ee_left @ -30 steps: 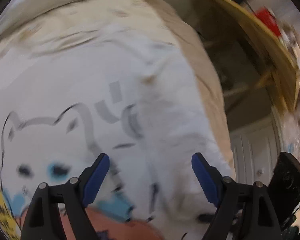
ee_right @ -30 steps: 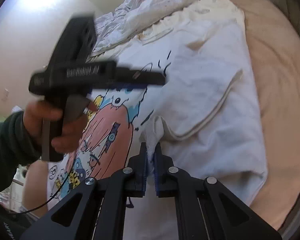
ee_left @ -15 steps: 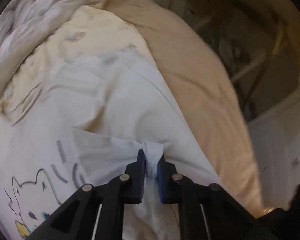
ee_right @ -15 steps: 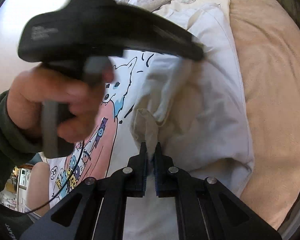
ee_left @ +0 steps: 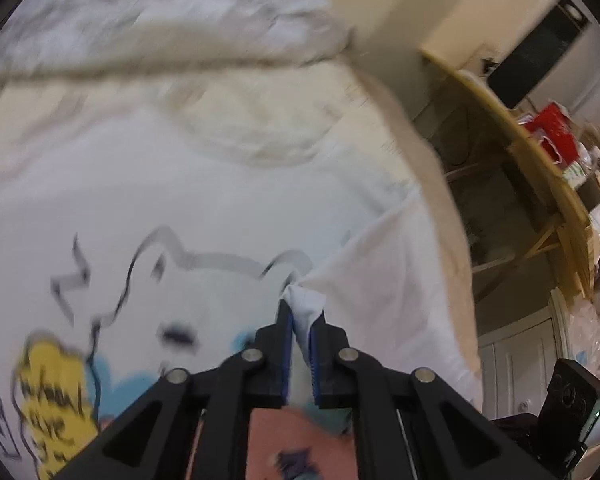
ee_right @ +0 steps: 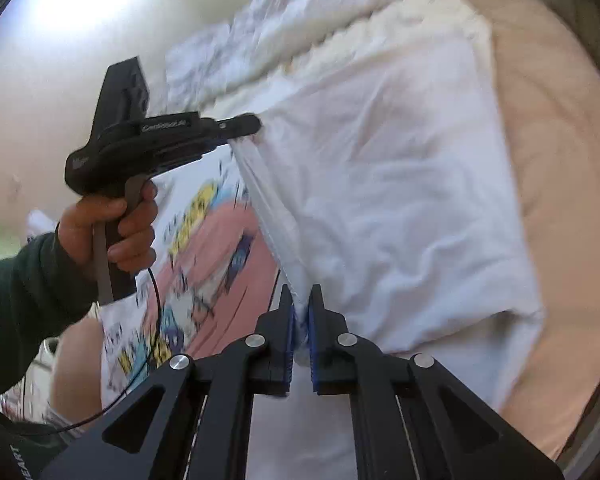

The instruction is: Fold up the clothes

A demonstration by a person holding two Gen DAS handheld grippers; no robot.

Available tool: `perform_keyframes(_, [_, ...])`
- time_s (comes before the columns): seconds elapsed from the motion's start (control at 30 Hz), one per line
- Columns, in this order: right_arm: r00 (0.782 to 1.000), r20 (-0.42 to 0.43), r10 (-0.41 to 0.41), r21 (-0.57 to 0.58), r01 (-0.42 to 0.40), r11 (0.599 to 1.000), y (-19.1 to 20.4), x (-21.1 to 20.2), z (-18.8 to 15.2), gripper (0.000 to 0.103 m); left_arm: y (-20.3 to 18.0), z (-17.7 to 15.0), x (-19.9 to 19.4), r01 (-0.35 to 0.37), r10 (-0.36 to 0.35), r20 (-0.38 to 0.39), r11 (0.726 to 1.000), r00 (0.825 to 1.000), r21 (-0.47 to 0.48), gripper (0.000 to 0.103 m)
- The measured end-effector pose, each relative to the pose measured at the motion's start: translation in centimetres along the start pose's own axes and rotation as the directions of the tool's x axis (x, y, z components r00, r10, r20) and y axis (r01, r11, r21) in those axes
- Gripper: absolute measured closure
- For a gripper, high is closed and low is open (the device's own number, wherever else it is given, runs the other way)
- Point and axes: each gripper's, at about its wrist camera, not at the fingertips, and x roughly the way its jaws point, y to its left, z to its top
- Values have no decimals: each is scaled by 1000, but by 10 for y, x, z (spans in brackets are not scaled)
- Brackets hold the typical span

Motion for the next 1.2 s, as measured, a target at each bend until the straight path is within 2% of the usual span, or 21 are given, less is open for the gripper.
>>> perform_keyframes(0.03, [999, -36, -4, -10, 4, 1000, 4, 7, -2, 92, 5, -5, 0, -17, 17, -10, 1000, 1000, -11, 81])
perform_keyframes(0.07, [997, -72, -12, -18, 11, 1000, 2, 11, -6, 92, 10, -9, 1, -34, 33, -21, 999, 999, -23, 59])
perform_keyframes(0.1, [995, -94, -17, -16, 15, 1000, 0, 10, -11, 92, 15, -13, 0, -45, 44, -25, 998, 999, -33, 51])
perform_keyframes(0.17, [998, -58, 3, 23, -1, 1000, -10, -5, -12, 92, 22, -11, -10, -4, 4, 16, 999, 1000, -38, 50])
perform_keyframes(0.27, [1000, 17, 9, 63, -10, 998, -16, -38, -11, 91, 27, -4, -16, -8, 8, 17, 1000, 1000, -26, 50])
perform_keyframes(0.3, [999, 38, 34, 94, -37, 995, -19, -54, -14, 91, 28, -3, -17, -12, 12, 14, 1000, 1000, -24, 50])
perform_keyframes(0.4, [997, 52, 50, 144, -57, 988, -20, -70, -22, 80, 39, 1, -26, -17, 18, 25, 999, 1000, -39, 50])
perform_keyframes(0.47, [996, 60, 59, 130, -67, 989, -12, -73, -25, 80, 43, 1, -32, -2, 4, 37, 998, 999, -55, 50])
perform_keyframes(0.5, [997, 76, 19, 119, -28, 992, -9, -71, -24, 80, 40, 1, -35, 14, -11, 43, 998, 999, -58, 50])
perform_keyframes(0.53, [993, 104, -58, 121, 45, 992, -9, -67, -22, 80, 33, 1, -29, 46, -44, 43, 998, 998, -48, 50])
perform_keyframes(0.57, [983, 131, -132, 127, 116, 985, -10, -62, -19, 80, 26, 0, -24, 65, -64, 36, 997, 997, -35, 50])
perform_keyframes(0.6, [975, 139, -174, 143, 154, 978, -14, -54, -13, 80, 14, -3, -21, 91, -91, 16, 996, 996, -16, 50])
perform_keyframes(0.63, [976, 107, -187, 157, 170, 973, -20, -39, -4, 81, 4, -5, -18, 112, -112, -6, 994, 994, 2, 50])
perform_keyframes(0.7, [989, 27, -143, 166, 137, 977, -25, -10, 5, 84, -12, -11, -4, 94, -91, -81, 995, 993, 37, 50])
perform_keyframes(0.77, [992, -19, -122, 124, 124, 985, -16, 12, 5, 83, -23, -24, 10, 48, -33, -157, 994, 987, 95, 50])
perform_keyframes(0.83, [991, -86, -101, 70, 107, 992, 1, 30, -5, 83, -33, -37, 22, 8, 28, -224, 988, 974, 157, 50])
perform_keyframes(0.9, [987, -137, -87, 26, 91, 996, 16, 35, -21, 83, -35, -51, 23, -23, 82, -246, 972, 966, 235, 50])
perform_keyframes(0.97, [982, -174, -72, -8, 72, 997, 27, 33, -37, 83, -39, -68, 18, -69, 165, -249, 933, 954, 354, 49])
perform_keyframes(1.03, [987, -131, -89, 36, 94, 995, 17, 11, -46, 83, -42, -81, 9, -79, 201, -247, 899, 948, 431, 49])
perform_keyframes(1.13, [993, 22, -113, 211, 106, 972, -24, -33, -45, 83, -44, -91, -6, 17, 109, -276, 909, 955, 418, 49])
perform_keyframes(1.2, [993, 70, -97, 300, 72, 951, -52, -43, -38, 83, -51, -94, -10, 59, 56, -263, 909, 963, 412, 49])
